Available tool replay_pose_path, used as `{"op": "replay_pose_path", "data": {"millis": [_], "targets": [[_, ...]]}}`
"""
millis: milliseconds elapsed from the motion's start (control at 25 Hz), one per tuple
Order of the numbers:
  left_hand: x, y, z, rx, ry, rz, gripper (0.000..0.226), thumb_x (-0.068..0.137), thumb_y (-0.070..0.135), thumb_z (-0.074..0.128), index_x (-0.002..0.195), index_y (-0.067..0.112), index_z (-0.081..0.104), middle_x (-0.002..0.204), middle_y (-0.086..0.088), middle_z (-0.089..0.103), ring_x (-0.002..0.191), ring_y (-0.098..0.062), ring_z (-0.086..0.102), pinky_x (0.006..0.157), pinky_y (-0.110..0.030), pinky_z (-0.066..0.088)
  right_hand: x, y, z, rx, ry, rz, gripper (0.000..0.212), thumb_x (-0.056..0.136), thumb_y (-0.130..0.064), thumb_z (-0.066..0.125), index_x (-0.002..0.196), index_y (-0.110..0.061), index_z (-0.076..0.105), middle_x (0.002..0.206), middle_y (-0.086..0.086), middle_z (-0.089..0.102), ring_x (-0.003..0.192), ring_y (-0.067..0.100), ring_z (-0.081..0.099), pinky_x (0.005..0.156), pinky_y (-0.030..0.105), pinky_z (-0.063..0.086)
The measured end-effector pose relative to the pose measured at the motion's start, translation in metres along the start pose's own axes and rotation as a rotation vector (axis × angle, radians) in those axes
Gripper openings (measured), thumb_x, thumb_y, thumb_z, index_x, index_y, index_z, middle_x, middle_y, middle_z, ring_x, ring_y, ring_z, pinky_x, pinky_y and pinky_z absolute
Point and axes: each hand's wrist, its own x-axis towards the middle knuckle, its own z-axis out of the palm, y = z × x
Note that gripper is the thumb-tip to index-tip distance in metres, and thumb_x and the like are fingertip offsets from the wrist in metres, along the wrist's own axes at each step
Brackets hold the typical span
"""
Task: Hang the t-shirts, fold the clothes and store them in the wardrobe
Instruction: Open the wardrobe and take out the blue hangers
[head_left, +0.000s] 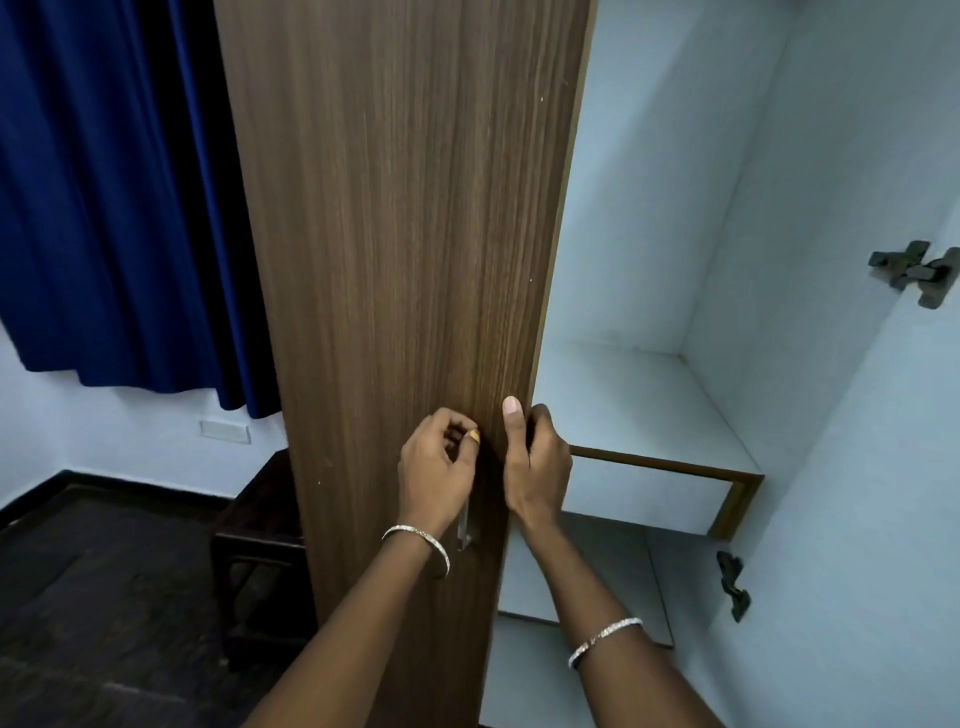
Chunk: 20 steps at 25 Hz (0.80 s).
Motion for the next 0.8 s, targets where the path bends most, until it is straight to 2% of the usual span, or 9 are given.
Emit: {"op": "replay_pose_path", "data": {"millis": [120,240,360,480,560,680,800], "targets": [[-0.032,0.012,-0.041,-0.090,0.112,0.048,0.017,0.090,0.016,0.063,0.102,0.029,0.063,0.098,0.010,0.063,0.088,-0.009,0.063,0.077,-0.042,0.057,-0.045,-0.028,-0.003,0.039,0.017,-0.062,0.051,0.095,-0.067,0.034,0.079,-0.022,0.053,0.063,-0.012,0.054,0.059,0.006,0.055,0.055,0.022,0.039],[-0.059,0.024,-0.080,-0.114,0.131,0.083,0.028,0.092,0.021,0.059,0.120,0.028,0.061,0.112,0.012,0.058,0.103,-0.011,0.061,0.084,-0.041,0.056,-0.087,-0.054,-0.003,0.131,0.008,-0.105,0.047,0.098,-0.059,0.035,0.080,-0.022,0.058,0.064,-0.012,0.056,0.062,0.009,0.057,0.053,0.024,0.042],[-0.082,0.036,-0.119,-0.132,0.141,0.088,0.031,0.094,0.027,0.057,0.126,0.030,0.059,0.119,0.014,0.060,0.111,-0.012,0.061,0.090,-0.042,0.055,-0.128,-0.079,0.006,0.200,0.008,-0.107,0.044,0.100,-0.050,0.036,0.081,-0.019,0.059,0.065,-0.010,0.056,0.061,0.012,0.056,0.052,0.036,0.046],[-0.095,0.049,-0.160,-0.160,0.187,0.069,0.030,0.097,0.028,0.059,0.127,0.026,0.060,0.120,0.009,0.066,0.110,-0.011,0.064,0.089,-0.042,0.057,-0.161,-0.103,0.018,0.202,-0.067,-0.157,0.037,0.101,-0.043,0.038,0.083,-0.019,0.058,0.067,-0.010,0.058,0.062,0.011,0.057,0.054,0.039,0.048],[-0.102,0.056,-0.190,-0.165,0.246,0.065,0.028,0.098,0.025,0.060,0.127,0.023,0.061,0.118,0.009,0.068,0.109,-0.009,0.065,0.085,-0.036,0.059,-0.180,-0.122,0.029,0.228,-0.148,-0.204,0.030,0.102,-0.037,0.041,0.085,-0.021,0.059,0.070,-0.011,0.058,0.063,0.010,0.057,0.055,0.037,0.047],[-0.110,0.063,-0.229,-0.127,0.365,0.071,0.026,0.098,0.025,0.060,0.123,0.022,0.064,0.110,0.015,0.069,0.104,-0.002,0.066,0.080,-0.015,0.053,-0.201,-0.149,0.047,0.278,-0.271,-0.289,0.018,0.102,-0.030,0.048,0.095,-0.022,0.063,0.079,-0.011,0.064,0.070,0.009,0.060,0.060,0.029,0.048],[-0.111,0.056,-0.267,-0.034,0.481,0.032,0.026,0.097,0.026,0.062,0.122,0.023,0.066,0.108,0.019,0.069,0.099,0.003,0.066,0.078,-0.008,0.050,-0.212,-0.172,0.070,0.265,-0.401,-0.338,0.026,0.100,-0.027,0.049,0.121,-0.022,0.064,0.106,-0.007,0.070,0.090,0.004,0.065,0.072,0.022,0.056]]}}
